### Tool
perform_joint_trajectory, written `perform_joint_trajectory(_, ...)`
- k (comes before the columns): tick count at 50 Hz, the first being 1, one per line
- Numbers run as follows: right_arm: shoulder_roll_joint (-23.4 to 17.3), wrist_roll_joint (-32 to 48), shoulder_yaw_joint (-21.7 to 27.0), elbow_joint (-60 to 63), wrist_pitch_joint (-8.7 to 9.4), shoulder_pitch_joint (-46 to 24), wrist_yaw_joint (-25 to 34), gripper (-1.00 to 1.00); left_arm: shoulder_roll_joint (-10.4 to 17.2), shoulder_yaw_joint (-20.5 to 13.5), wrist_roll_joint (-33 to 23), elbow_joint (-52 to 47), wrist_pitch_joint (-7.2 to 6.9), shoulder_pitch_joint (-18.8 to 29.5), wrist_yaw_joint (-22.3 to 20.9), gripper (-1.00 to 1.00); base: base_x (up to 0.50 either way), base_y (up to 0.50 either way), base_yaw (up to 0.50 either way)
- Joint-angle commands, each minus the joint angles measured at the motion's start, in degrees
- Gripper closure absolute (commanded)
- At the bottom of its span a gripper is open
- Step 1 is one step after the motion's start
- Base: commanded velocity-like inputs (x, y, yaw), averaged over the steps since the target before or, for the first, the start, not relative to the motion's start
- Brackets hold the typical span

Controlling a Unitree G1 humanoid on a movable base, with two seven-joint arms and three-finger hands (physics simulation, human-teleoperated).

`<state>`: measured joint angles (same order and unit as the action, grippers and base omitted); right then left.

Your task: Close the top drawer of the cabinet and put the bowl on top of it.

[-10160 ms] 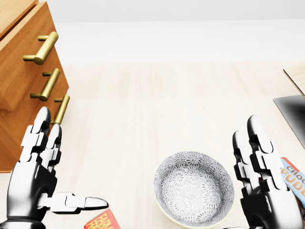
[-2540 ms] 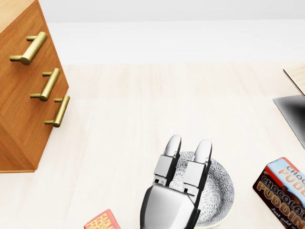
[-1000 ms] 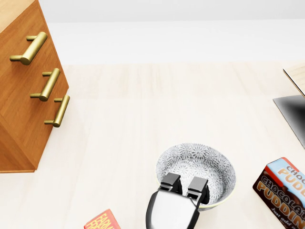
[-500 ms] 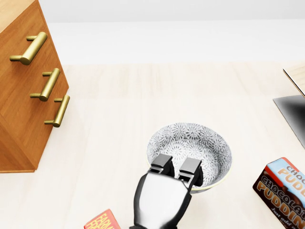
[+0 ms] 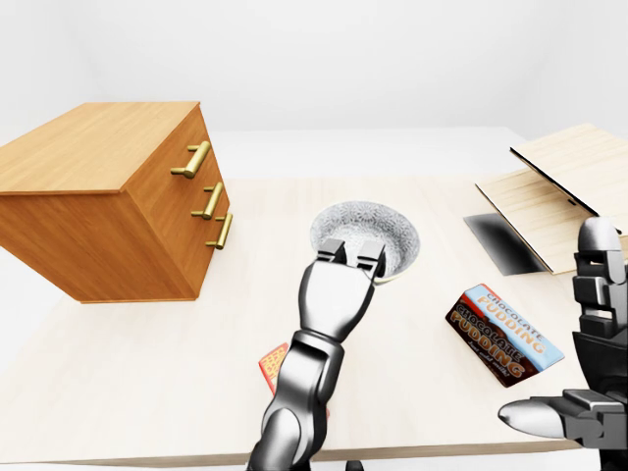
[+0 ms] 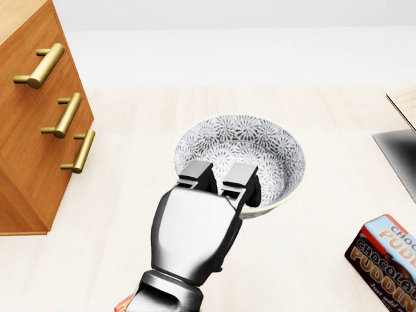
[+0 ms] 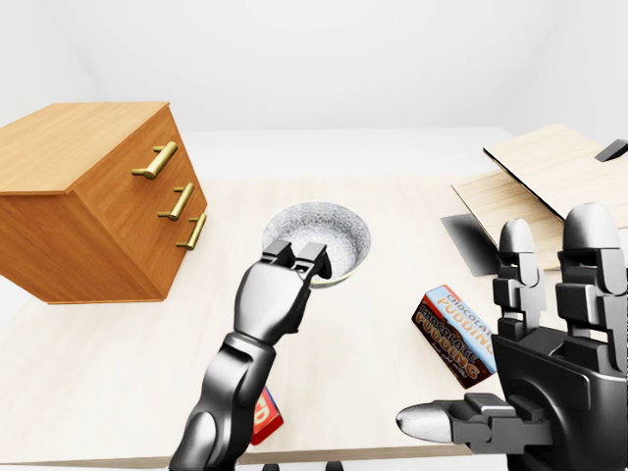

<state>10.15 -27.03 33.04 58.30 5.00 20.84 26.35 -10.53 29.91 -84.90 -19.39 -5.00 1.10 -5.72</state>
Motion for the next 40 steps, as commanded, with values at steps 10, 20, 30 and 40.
perform_joint_trajectory(10,-0.1,1.0,-1.0,-0.5,0.00,0.0,-0.1,-1.00,-3.0,-12.7,-2.9,-8.7,0.00,13.9,-17.6,1.00,0.00,0.00,0.00)
perform_joint_trajectory(20,0.2,2.3,-2.4,-0.9,0.00,0.5,0.2,-1.00,-4.0,-15.8,-5.7,-11.4,0.00,20.7,-25.8,1.00,0.00,0.00,0.00)
perform_joint_trajectory(30,0.1,3.8,-3.8,-1.8,0.00,0.3,0.0,-1.00,-3.2,-20.5,-9.5,-11.0,0.00,32.0,-34.0,1.00,0.00,0.00,0.00)
perform_joint_trajectory(40,0.2,3.8,-4.1,-1.4,0.00,0.8,0.1,-1.00,0.4,-24.8,-12.1,-13.5,0.00,40.6,-34.3,1.00,0.00,0.00,0.00)
